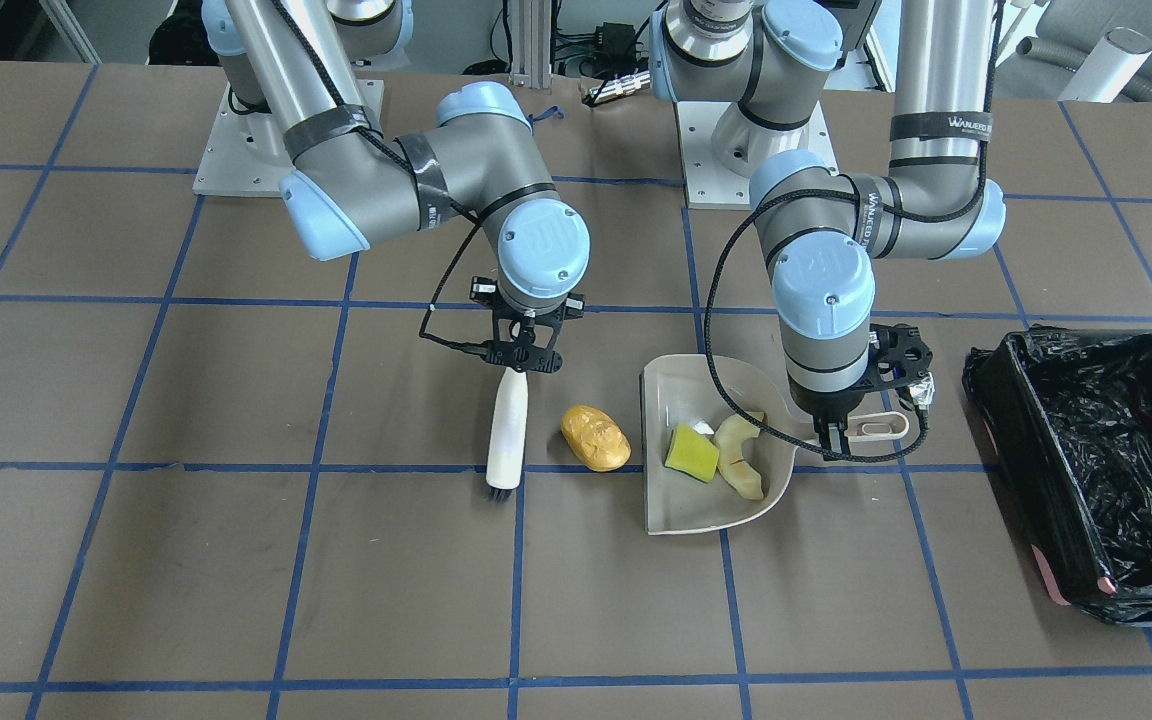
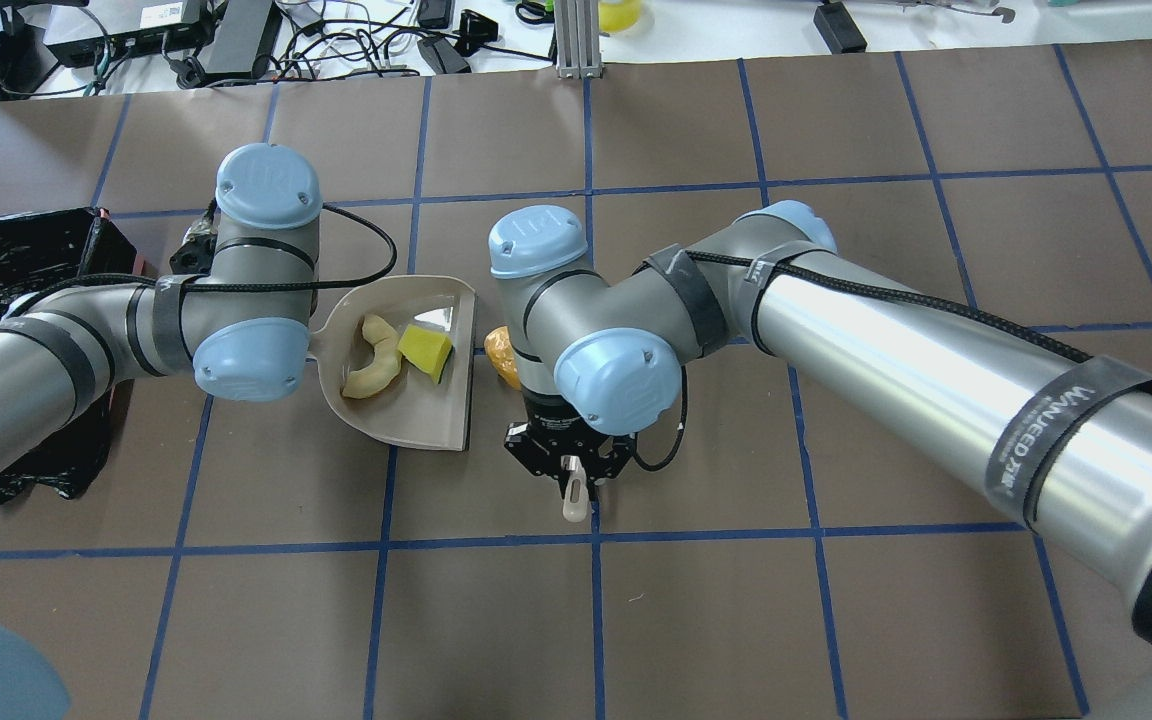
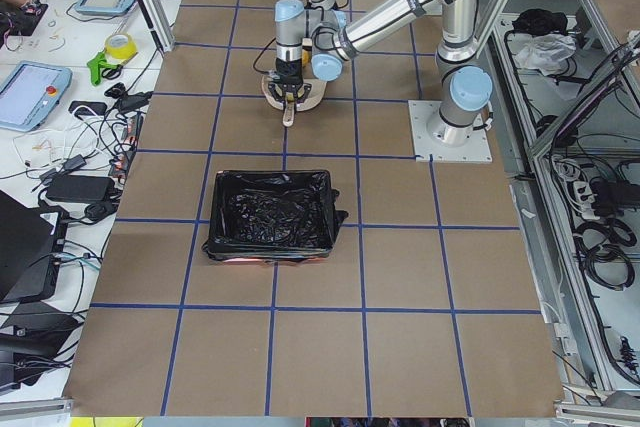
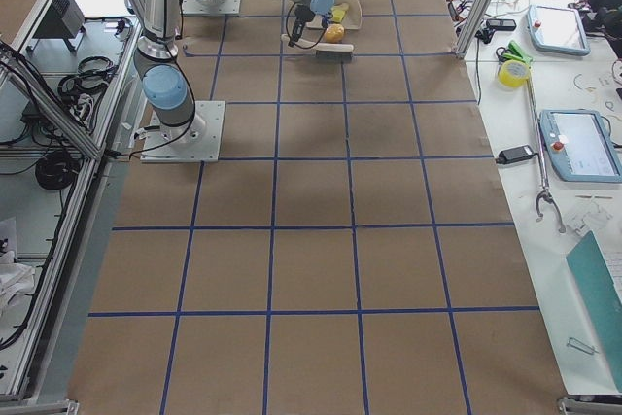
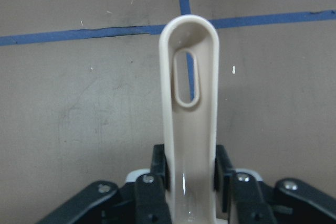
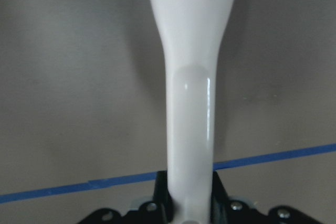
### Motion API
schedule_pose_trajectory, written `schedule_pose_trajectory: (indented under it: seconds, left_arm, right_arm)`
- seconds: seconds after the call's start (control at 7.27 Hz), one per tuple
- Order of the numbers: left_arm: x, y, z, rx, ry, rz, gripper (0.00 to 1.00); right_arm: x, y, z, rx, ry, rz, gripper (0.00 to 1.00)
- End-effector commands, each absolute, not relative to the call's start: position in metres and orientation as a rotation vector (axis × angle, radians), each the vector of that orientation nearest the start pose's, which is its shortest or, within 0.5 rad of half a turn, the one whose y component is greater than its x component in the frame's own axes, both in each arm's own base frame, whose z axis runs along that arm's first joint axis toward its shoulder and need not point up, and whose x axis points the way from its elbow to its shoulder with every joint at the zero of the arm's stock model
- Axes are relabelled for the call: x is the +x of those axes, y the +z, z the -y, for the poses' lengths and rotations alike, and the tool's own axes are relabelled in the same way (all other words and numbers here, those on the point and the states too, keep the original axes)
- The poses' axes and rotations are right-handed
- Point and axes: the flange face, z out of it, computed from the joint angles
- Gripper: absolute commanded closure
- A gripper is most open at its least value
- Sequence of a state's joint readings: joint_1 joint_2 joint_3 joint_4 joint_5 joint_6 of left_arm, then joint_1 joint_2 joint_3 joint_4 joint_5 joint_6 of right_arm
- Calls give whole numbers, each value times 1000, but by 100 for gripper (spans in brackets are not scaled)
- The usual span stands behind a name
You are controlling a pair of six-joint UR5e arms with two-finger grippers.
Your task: Sweep and dump trash into bin
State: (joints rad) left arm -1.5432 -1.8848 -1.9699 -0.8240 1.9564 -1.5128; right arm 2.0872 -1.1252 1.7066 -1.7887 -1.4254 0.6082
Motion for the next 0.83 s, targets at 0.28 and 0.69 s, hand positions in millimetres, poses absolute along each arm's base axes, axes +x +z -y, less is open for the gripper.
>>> schedule_pose_trajectory:
  seconds: [0.28,0.69]
  left_arm:
    - [-82,219,534,-2008,-407,-2030,100]
    - [-82,219,534,-2008,-407,-2033,100]
  right_arm:
    - [494,213,437,114,520,-3027,99]
    - [526,229,451,91,516,-2916,99]
